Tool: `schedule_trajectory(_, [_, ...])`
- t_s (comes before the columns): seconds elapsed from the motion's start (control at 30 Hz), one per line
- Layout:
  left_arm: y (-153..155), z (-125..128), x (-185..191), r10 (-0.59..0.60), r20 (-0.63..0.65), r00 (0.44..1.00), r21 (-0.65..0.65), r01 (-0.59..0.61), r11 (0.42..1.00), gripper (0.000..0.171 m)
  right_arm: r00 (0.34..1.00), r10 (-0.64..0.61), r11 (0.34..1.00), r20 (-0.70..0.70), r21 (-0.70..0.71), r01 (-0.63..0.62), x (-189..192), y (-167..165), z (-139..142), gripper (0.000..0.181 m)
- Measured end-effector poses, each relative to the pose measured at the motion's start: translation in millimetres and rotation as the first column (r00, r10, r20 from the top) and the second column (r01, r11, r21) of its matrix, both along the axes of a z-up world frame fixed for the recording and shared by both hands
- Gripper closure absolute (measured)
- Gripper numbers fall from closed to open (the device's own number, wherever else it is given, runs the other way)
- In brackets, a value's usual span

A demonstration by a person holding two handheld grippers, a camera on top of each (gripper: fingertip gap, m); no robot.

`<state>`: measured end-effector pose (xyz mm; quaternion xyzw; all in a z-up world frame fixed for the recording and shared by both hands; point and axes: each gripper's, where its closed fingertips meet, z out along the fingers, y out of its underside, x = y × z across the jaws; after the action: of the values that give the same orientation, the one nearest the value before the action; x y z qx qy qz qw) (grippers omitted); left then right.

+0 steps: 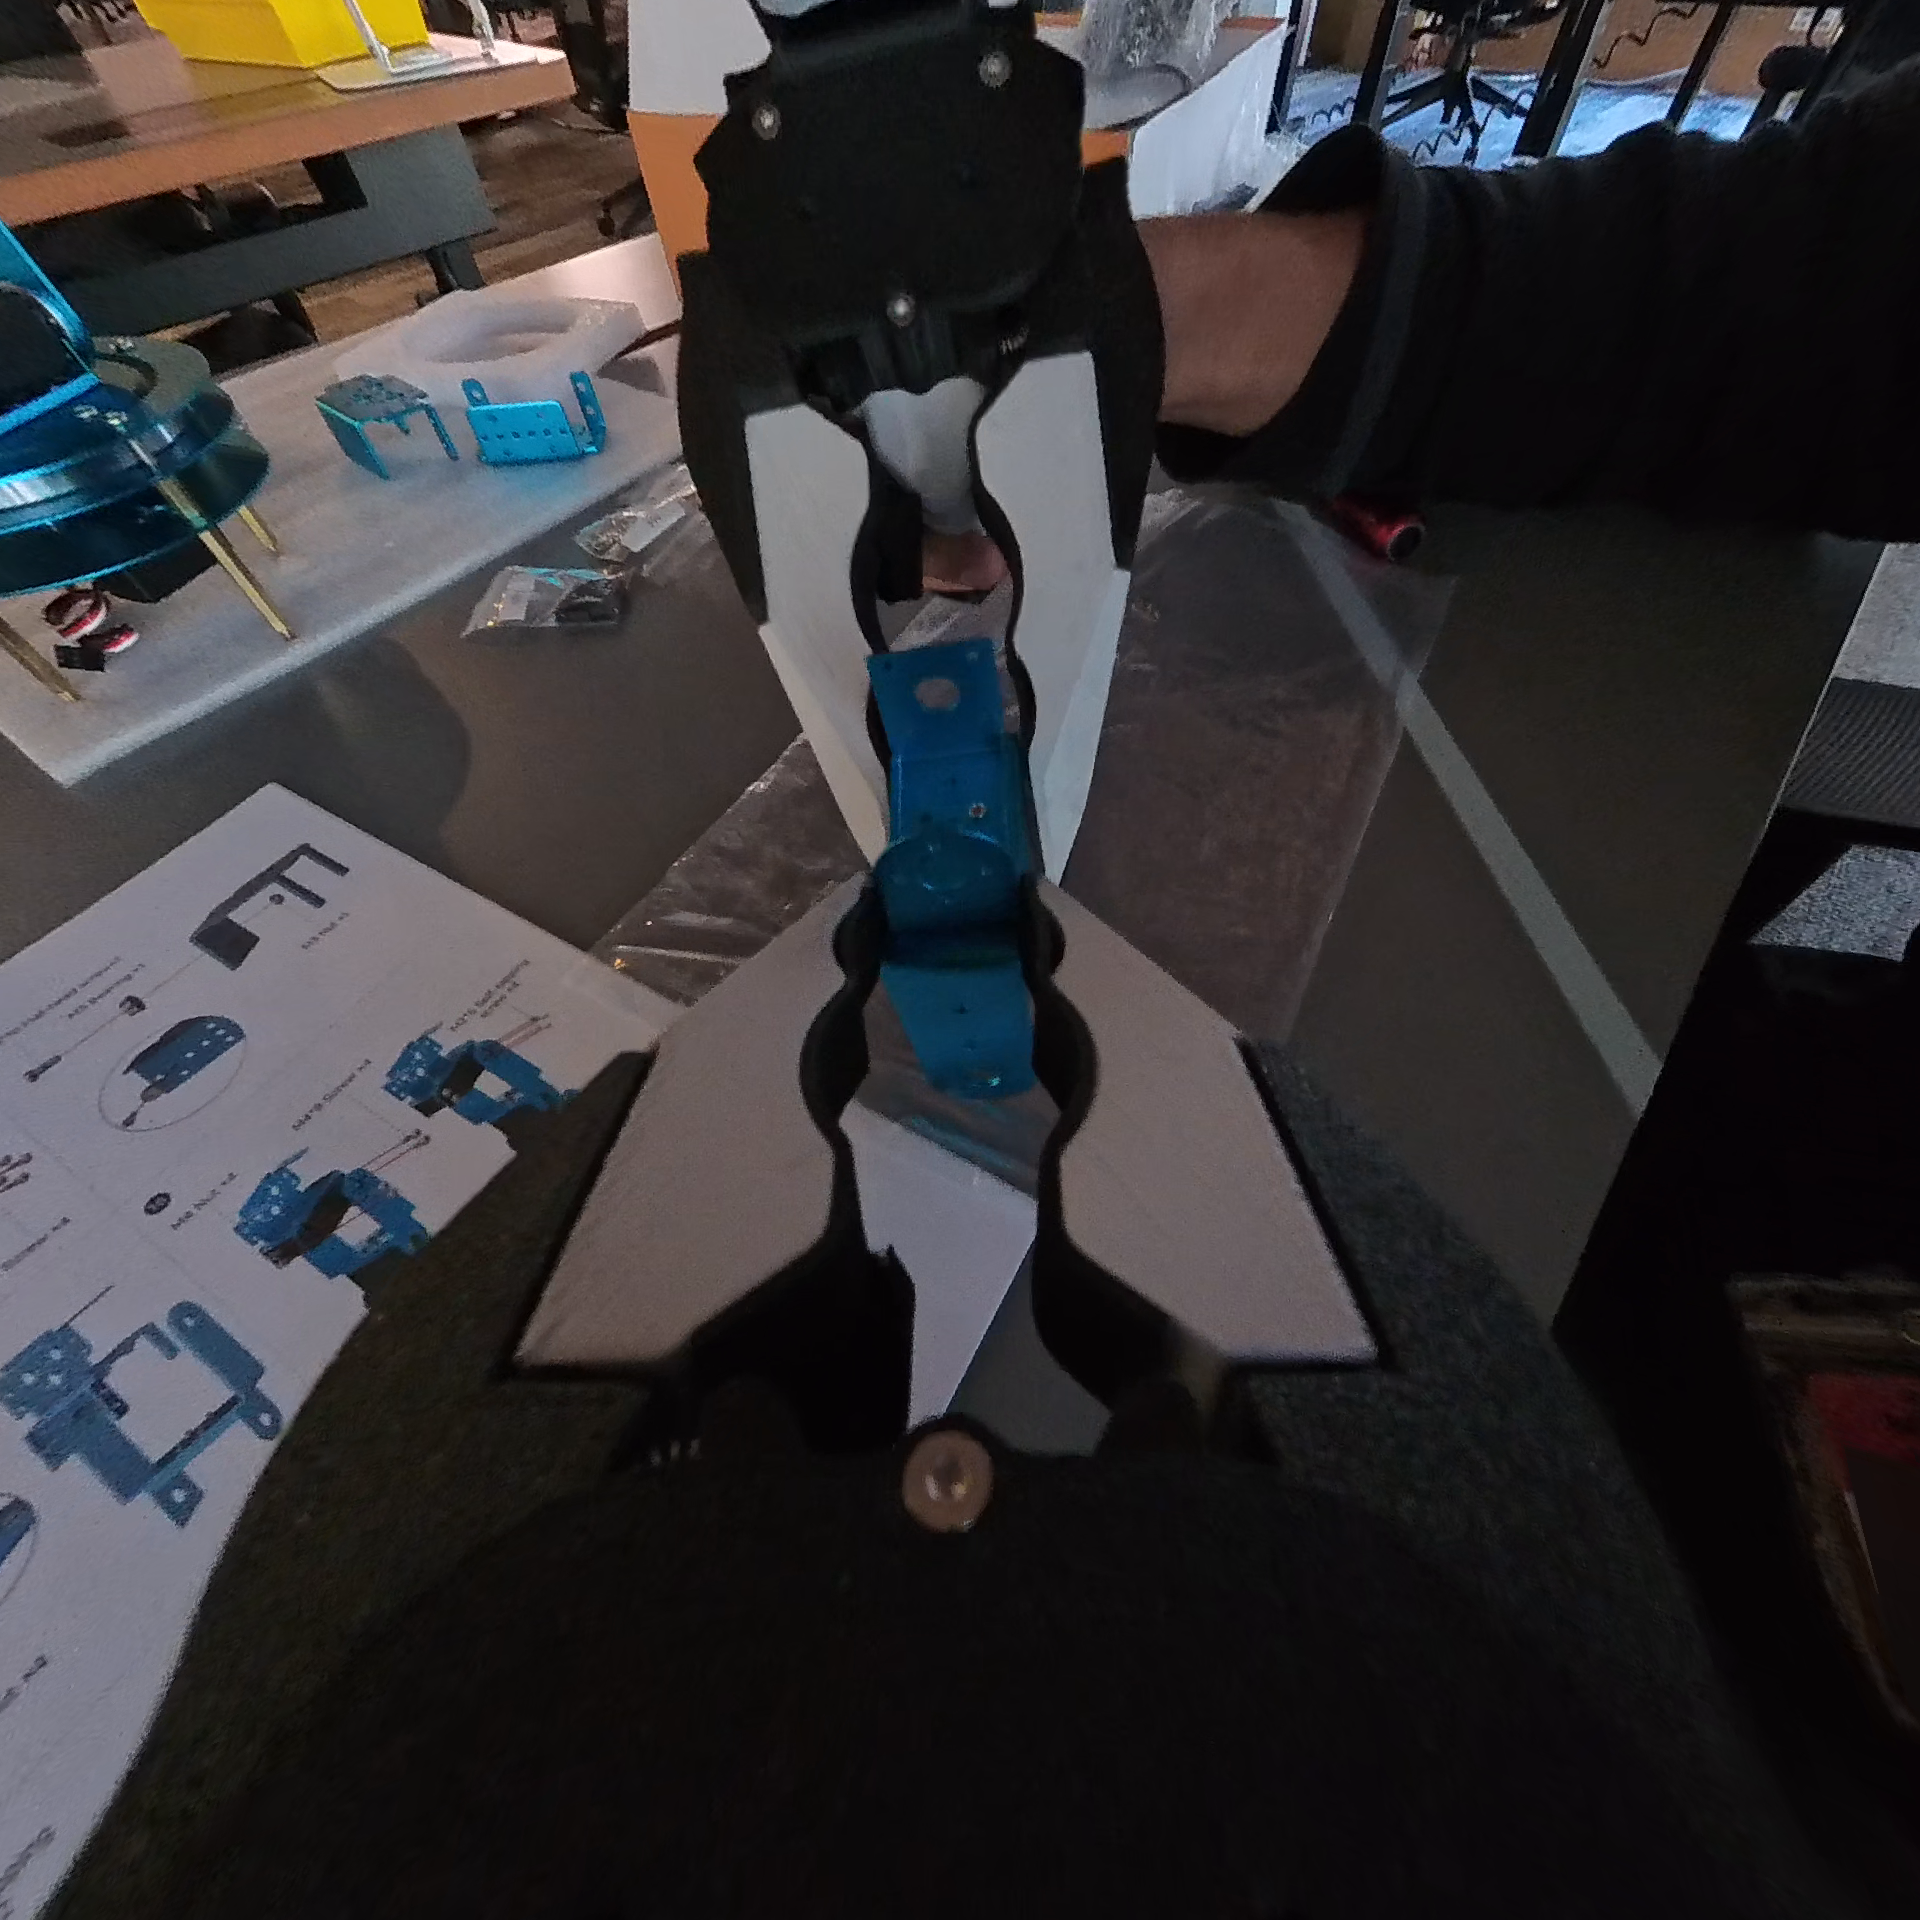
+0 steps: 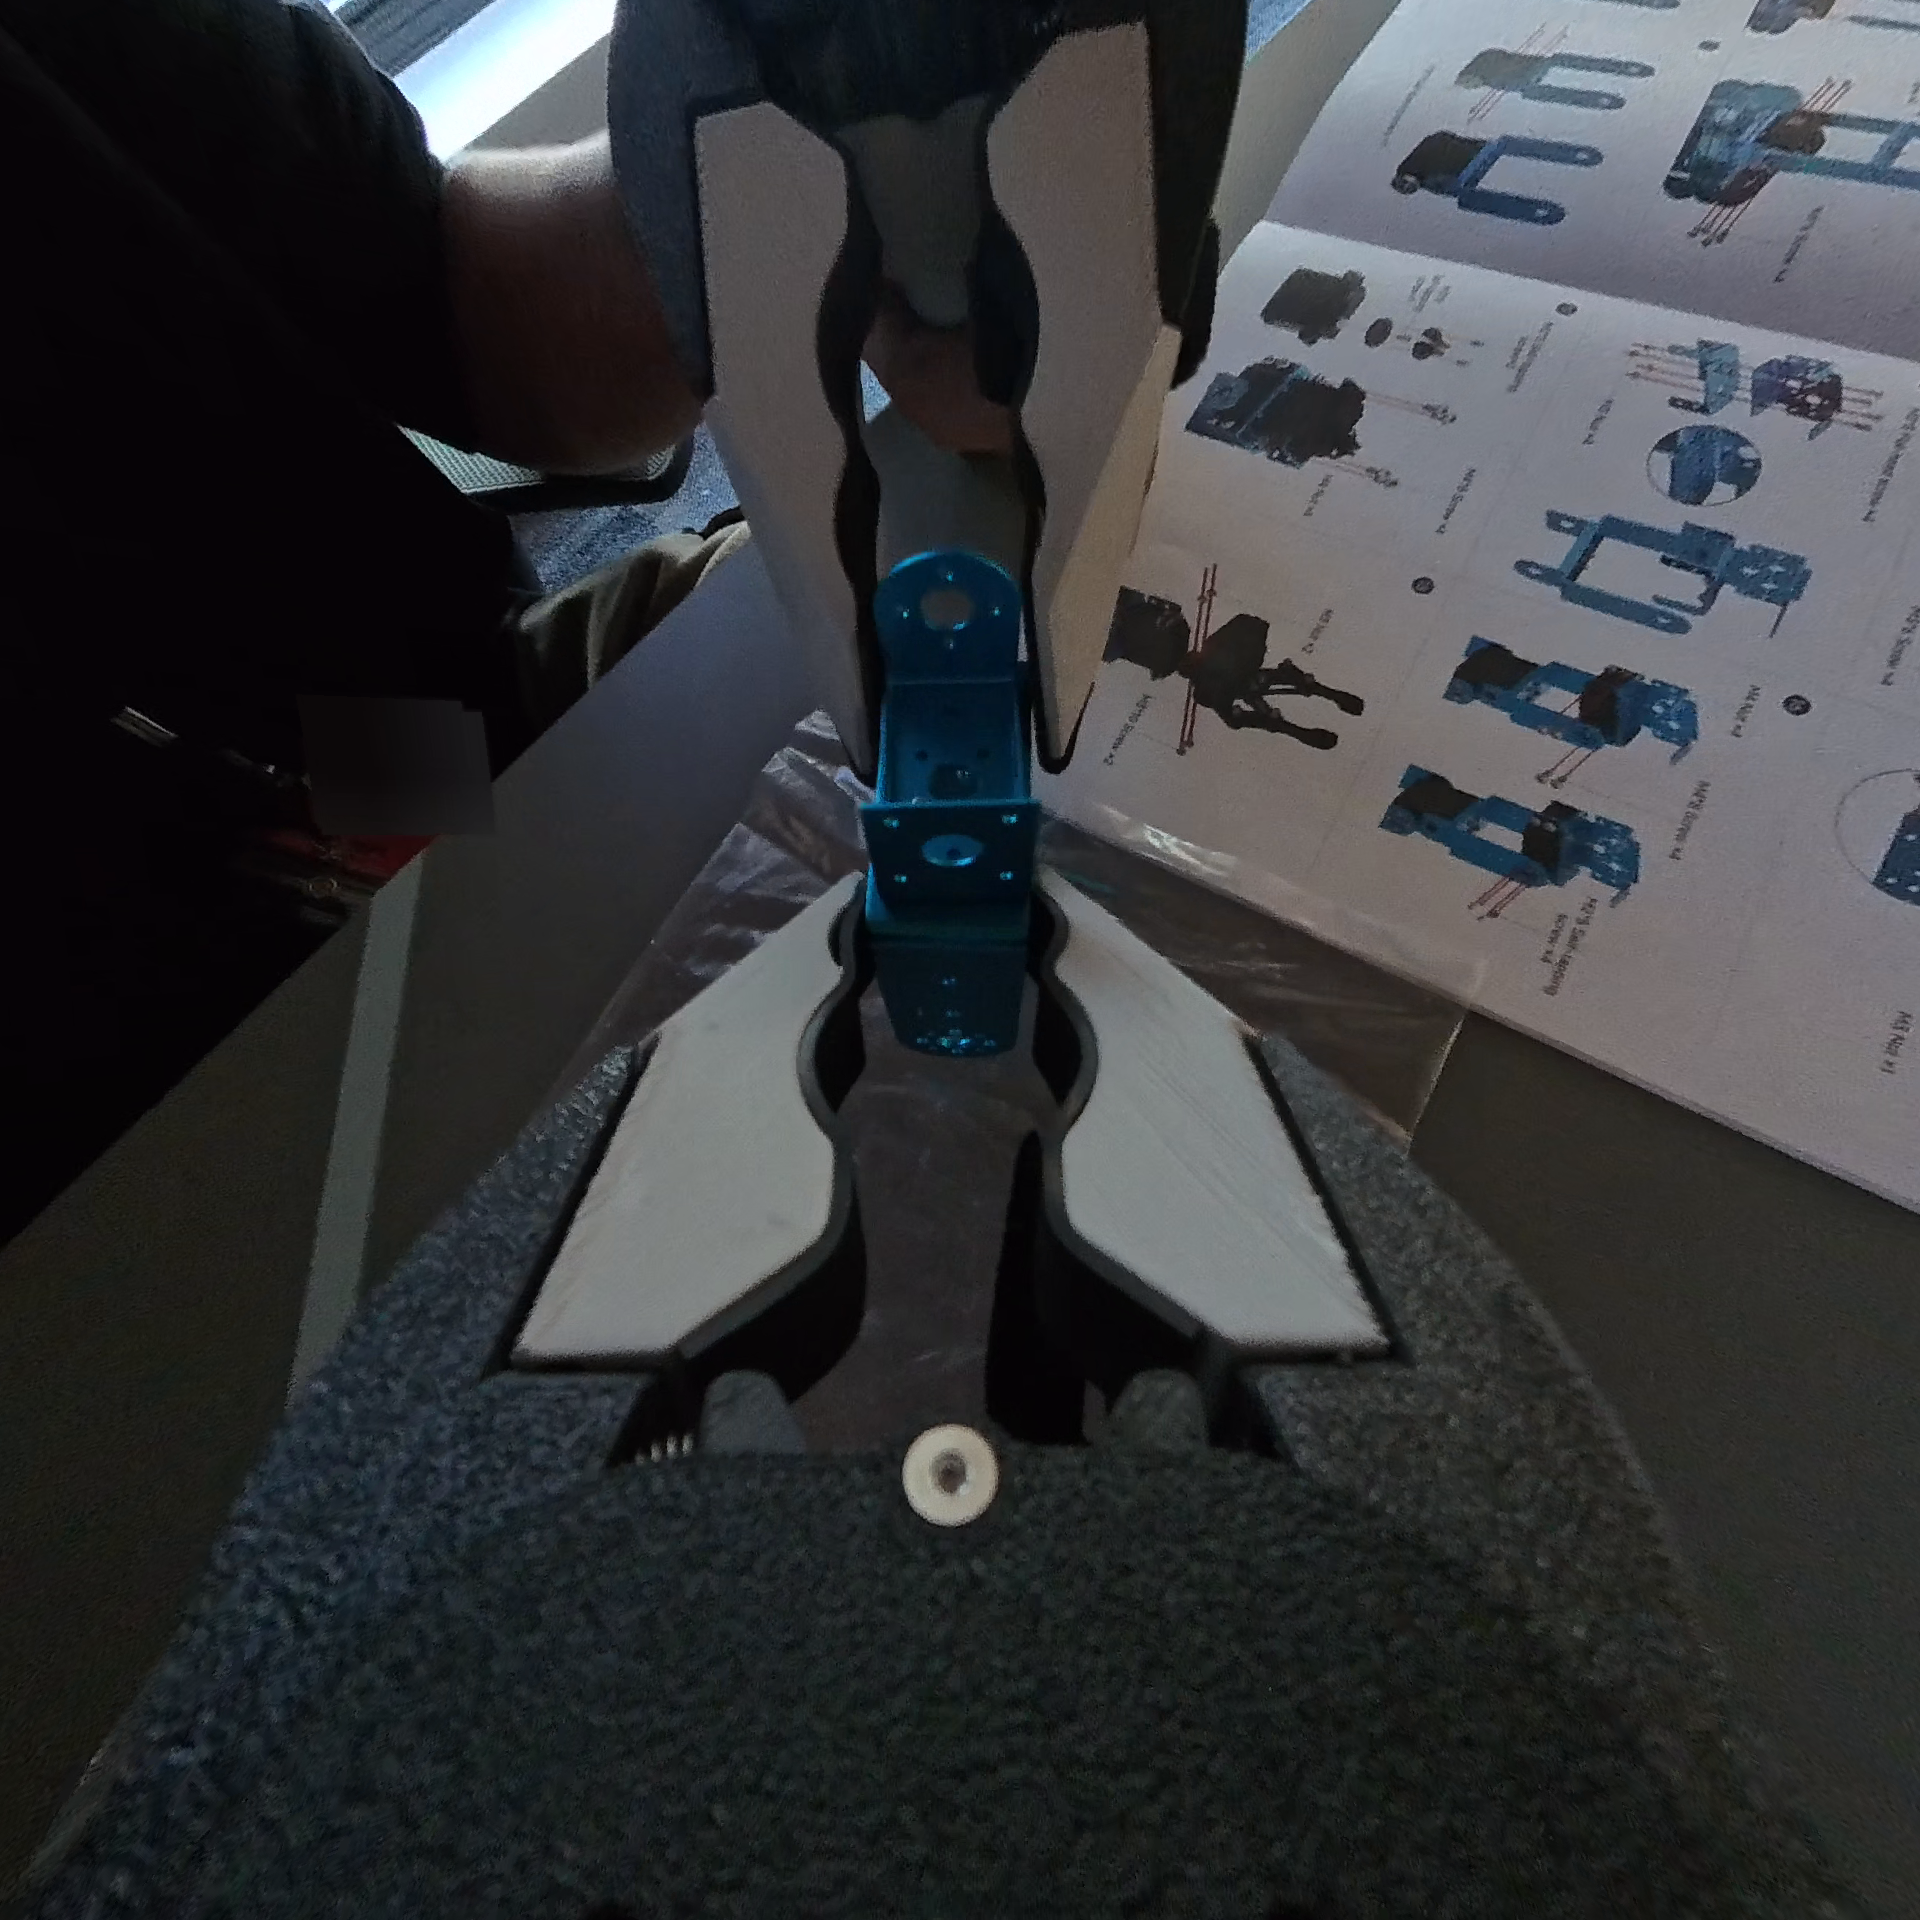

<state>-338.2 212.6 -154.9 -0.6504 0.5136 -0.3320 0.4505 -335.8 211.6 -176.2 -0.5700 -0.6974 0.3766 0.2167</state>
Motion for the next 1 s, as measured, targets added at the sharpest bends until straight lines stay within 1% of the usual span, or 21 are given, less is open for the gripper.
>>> schedule_trajectory(0.07, [1, -2, 0, 0.003, -0.009, 1.0, -0.006, -0.003, 1.0, 0.146, 1.0, -0.003, 1.0, 0.006, 0.009, 0.003, 0, 1, -3, 0.153])
schedule_trajectory(0.17, [1, -2, 0, 0.001, -0.01, 1.0, -0.012, -0.001, 1.0, 0.146, 1.0, 0.009, 1.0, 0.008, -0.004, -0.009, 5, 2, 1, 0.151])
schedule_trajectory(0.23, [-1, -1, -1, -0.006, -0.019, 1.0, -0.01, 0.005, 1.0, 0.146, 1.0, 0.002, 1.0, 0.01, -0.006, -0.002, 16, 11, 13, 0.143])
schedule_trajectory(0.3, [-2, 3, -9, 0.002, -0.04, 0.999, 0.024, -0.001, 1.0, 0.146, 0.999, -0.046, 0.999, 0.017, 0.006, 0.046, 27, 28, 24, 0.148])
schedule_trajectory(0.33, [-3, 7, -13, 0.002, -0.051, 0.999, 0.047, 0.001, 0.999, 0.146, 0.996, -0.068, 0.997, 0.049, 0.034, 0.066, 32, 38, 21, 0.151])
schedule_trajectory(0.37, [-5, 11, -18, 0.004, -0.056, 0.998, 0.069, 0.0, 0.998, 0.146, 0.992, -0.07, 0.996, 0.109, 0.063, 0.064, 38, 42, 12, 0.153])
schedule_trajectory(0.4, [-6, 16, -22, 0.011, -0.054, 0.998, 0.084, -0.006, 0.996, 0.147, 0.983, -0.065, 0.995, 0.173, 0.086, 0.05, 43, 43, 1, 0.161])
schedule_trajectory(0.47, [-6, 22, -29, 0.02, -0.053, 0.998, 0.097, -0.015, 0.995, 0.147, 0.969, -0.06, 0.993, 0.239, 0.111, 0.034, 42, 44, -14, 0.164])
schedule_trajectory(0.6, [-2, 22, -37, 0.051, -0.068, 0.996, 0.11, -0.043, 0.993, 0.146, 0.957, -0.036, 0.994, 0.288, 0.106, 0.005, 34, 42, -30, 0.171])
schedule_trajectory(0.67, [-1, 21, -37, 0.054, -0.07, 0.996, 0.109, -0.046, 0.993, 0.147, 0.957, -0.039, 0.995, 0.287, 0.096, 0.012, 31, 45, -33, 0.18])
schedule_trajectory(0.73, [-2, 21, -36, 0.049, -0.07, 0.996, 0.108, -0.042, 0.993, 0.147, 0.953, -0.028, 0.998, 0.302, 0.063, 0.009, 33, 46, -35, 0.179])
schedule_trajectory(0.8, [-3, 20, -35, 0.044, -0.074, 0.996, 0.108, -0.036, 0.994, 0.147, 0.95, -0.006, 1.0, 0.313, 0.014, 0.001, 35, 43, -37, 0.172])
schedule_trajectory(0.9, [-3, 19, -34, 0.038, -0.073, 0.997, 0.101, -0.031, 0.994, 0.147, 0.948, 0.003, 0.999, 0.317, 0.031, -0.014, 33, 44, -39, 0.171])
schedule_trajectory(1.0, [-3, 16, -33, 0.035, -0.076, 0.996, 0.096, -0.028, 0.995, 0.147, 0.949, 0.043, 0.999, 0.313, -0.005, -0.044, 31, 38, -37, 0.17])
